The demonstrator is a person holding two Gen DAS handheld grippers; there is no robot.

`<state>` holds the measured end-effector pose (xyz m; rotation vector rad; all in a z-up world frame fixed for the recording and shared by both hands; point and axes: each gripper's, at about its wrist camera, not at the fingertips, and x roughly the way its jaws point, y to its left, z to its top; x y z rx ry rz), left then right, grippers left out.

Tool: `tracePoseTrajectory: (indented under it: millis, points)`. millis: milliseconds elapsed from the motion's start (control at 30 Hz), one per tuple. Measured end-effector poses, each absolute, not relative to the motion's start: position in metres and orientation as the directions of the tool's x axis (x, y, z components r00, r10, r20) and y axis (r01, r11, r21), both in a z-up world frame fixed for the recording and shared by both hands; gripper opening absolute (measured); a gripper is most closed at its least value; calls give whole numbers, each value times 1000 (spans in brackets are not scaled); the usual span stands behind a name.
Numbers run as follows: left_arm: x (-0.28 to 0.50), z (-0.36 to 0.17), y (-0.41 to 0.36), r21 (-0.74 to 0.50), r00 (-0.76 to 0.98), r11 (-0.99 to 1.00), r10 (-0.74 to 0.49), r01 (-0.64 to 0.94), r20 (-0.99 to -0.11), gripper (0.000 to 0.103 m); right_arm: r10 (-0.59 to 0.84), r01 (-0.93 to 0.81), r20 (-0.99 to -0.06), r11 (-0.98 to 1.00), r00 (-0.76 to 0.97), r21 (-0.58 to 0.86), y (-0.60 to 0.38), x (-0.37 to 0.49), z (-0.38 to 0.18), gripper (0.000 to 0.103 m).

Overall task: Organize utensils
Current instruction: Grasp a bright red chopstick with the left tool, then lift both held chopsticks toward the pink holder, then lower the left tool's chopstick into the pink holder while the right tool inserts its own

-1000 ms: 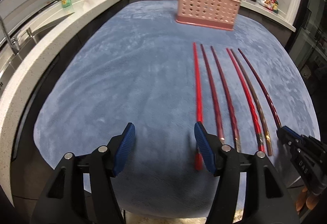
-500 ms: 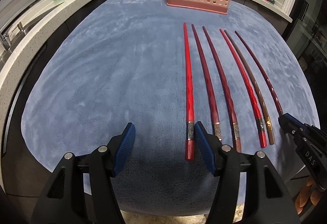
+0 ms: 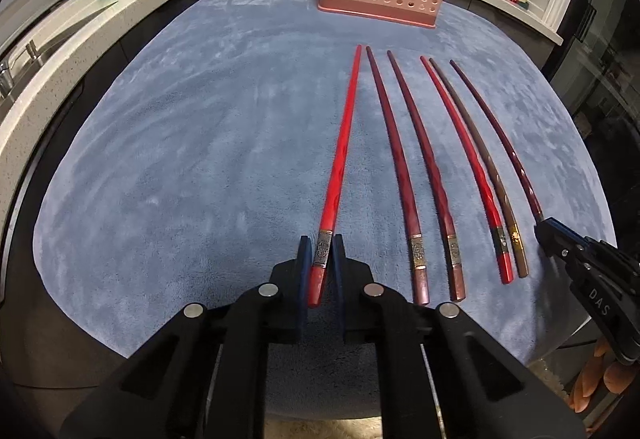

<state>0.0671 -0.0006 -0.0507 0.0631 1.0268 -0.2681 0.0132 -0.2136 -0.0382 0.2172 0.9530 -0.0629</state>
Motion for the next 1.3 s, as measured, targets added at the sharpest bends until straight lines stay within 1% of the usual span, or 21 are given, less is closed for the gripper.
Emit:
tracePoseTrajectory:
  millis: [167,300,667,900,1000,1200,1300]
  points:
    - [67,-40,2,-79,497,967,-194,242,-846,7,44,145,-805,976,592,160,-215,11,-29,7]
    - [68,-21,6,-80,526,968,-198,240,-827,7,43,142,-777,975,627,168,-220,10,-9,7]
    - [96,54,22,-121,624,969,-232,215,-746,7,16,138,-655,973,755,183,-245,29,75,7]
    - [129,100,24,-129,682,967,-246,218,-689,7,17,117,-579,974,815,194,-258,57,119,7]
    - [147,117,24,-127,707,968,-244,215,-664,7,4,113,-552,977,834,178,-262,73,133,7]
    - [182,137,21,-125,728,969,-243,214,-641,7,-1,110,-513,977,858,182,-271,102,153,7]
    - [199,149,16,-121,737,968,-245,218,-630,7,17,100,-495,973,869,209,-277,116,164,7]
